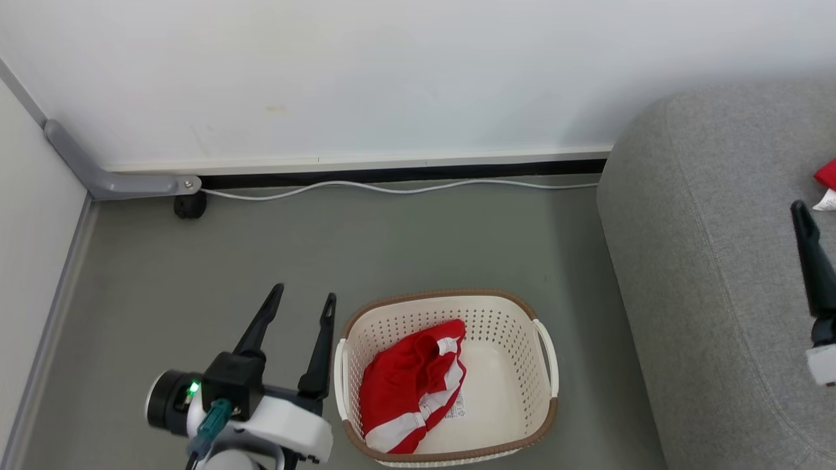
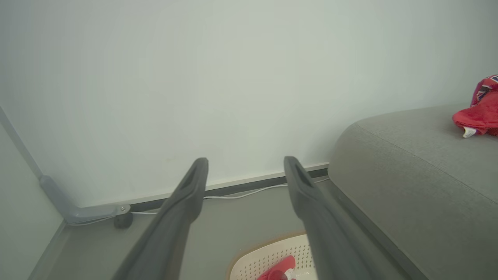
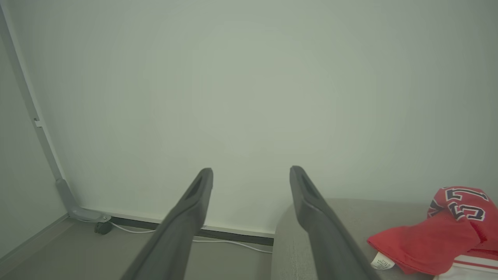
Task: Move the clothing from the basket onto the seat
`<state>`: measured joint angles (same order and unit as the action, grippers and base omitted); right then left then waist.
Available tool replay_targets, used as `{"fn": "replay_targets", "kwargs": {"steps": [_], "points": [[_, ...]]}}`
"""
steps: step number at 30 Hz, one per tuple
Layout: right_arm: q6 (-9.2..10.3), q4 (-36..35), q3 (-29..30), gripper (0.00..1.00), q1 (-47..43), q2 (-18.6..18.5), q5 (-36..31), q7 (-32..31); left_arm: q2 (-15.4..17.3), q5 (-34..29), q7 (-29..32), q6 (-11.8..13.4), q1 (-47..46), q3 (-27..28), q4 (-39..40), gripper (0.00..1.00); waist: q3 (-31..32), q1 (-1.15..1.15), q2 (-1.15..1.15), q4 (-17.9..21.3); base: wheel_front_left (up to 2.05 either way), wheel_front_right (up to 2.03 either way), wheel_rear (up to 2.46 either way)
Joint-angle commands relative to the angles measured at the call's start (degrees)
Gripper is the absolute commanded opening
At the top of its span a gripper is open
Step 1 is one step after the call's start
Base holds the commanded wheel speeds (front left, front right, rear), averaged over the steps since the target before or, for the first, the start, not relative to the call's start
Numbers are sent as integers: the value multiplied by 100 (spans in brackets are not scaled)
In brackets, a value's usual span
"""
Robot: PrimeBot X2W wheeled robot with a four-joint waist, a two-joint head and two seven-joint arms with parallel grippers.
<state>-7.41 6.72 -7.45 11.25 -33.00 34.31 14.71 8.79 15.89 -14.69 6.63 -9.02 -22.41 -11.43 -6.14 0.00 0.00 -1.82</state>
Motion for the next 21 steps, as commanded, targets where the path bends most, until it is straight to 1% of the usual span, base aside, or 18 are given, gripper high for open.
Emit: {"fn": "replay_targets", "kwargs": {"steps": [1, 3, 8, 14, 21], "points": [[-8, -115, -72, 100, -127, -137, -75, 29, 70, -81, -30, 29, 10, 290, 191, 100, 98, 0, 0, -23, 0, 0, 0], [-8, -83, -132, 100, -274, 7, -102, 29, 21, -161, -30, 48, 288, 491, 268, 100, 184, 0, 0, -28, 0, 0, 0], [-8, -11, -199, 100, -641, 332, -187, 29, -124, -357, -30, 232, 918, 954, 582, 100, 317, 0, 0, -45, 0, 0, 0], [-8, 138, -139, 100, -987, 711, -298, 29, -368, -506, -30, 416, 1480, 1413, 879, 100, 433, 0, 0, -57, 0, 0, 0], [-8, 328, -120, 100, -1330, 1083, -525, 29, -512, -574, -30, 336, 1930, 1618, 885, 100, 538, 0, 0, -74, 0, 0, 0]]}}
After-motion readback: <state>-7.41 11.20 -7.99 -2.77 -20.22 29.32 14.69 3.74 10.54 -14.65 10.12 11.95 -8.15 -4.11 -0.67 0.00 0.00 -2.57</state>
